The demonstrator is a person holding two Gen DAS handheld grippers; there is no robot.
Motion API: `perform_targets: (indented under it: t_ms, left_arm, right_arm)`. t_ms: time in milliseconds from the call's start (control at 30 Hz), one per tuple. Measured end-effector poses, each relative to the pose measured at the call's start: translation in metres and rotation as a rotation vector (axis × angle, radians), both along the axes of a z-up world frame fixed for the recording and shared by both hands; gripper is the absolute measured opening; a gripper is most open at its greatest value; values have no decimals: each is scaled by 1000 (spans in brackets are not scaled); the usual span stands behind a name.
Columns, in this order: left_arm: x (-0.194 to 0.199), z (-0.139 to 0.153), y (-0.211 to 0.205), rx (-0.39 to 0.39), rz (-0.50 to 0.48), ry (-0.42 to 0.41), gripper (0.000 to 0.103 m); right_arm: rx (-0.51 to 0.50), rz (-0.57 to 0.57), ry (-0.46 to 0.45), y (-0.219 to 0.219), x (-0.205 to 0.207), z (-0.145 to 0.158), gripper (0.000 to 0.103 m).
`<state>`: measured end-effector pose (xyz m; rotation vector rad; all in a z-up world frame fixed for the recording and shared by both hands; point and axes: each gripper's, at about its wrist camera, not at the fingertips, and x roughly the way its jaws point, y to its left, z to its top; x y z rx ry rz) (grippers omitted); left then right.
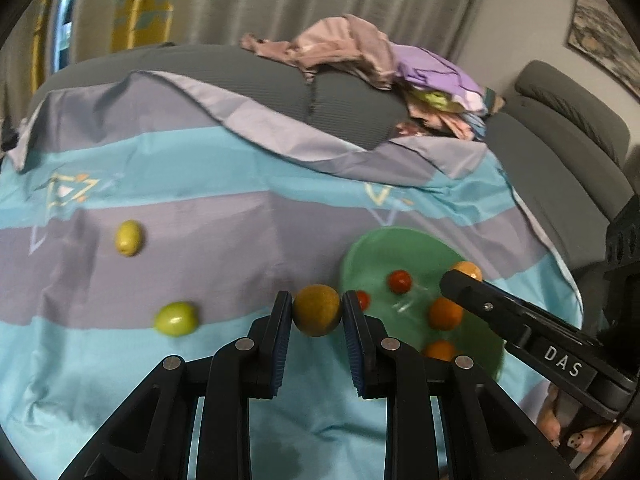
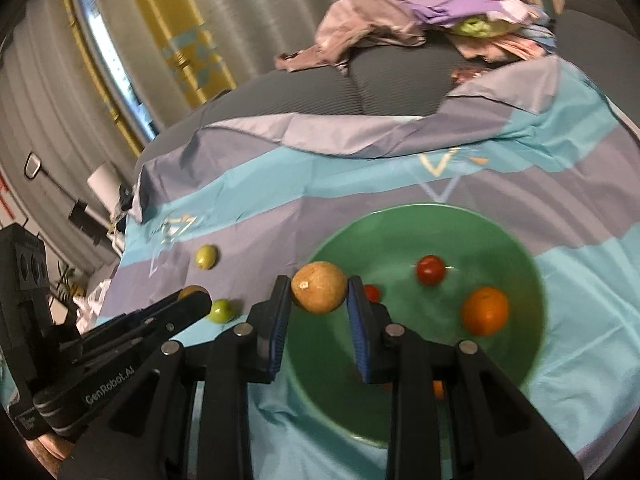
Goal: Organize fruits
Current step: 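Carry both held fruits over the green bowl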
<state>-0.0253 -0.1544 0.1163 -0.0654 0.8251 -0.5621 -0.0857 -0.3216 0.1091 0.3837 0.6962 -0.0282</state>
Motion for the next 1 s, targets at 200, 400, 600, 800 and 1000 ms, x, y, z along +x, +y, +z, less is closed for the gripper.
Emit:
perform_targets:
  t_ms: [200, 400, 600, 800, 1000]
  left_arm:
    - [-4, -7, -35, 10, -63, 20, 26]
    - [-10, -20, -62, 22, -110, 51, 26]
    - [-17, -26, -74, 41, -145, 55, 26]
    - [-17, -33, -79, 48, -156, 79, 26]
    - [-16, -37, -84, 54, -164, 94, 26]
  right_arm:
    - [11, -58, 18, -23, -4, -6, 29]
    - [24, -102, 27, -41, -8, -11, 29]
    - [39, -111, 59, -48, -5, -19, 29]
    - [39, -96, 91, -48, 1, -27, 30]
    - [32, -100, 130, -49, 7, -35, 30]
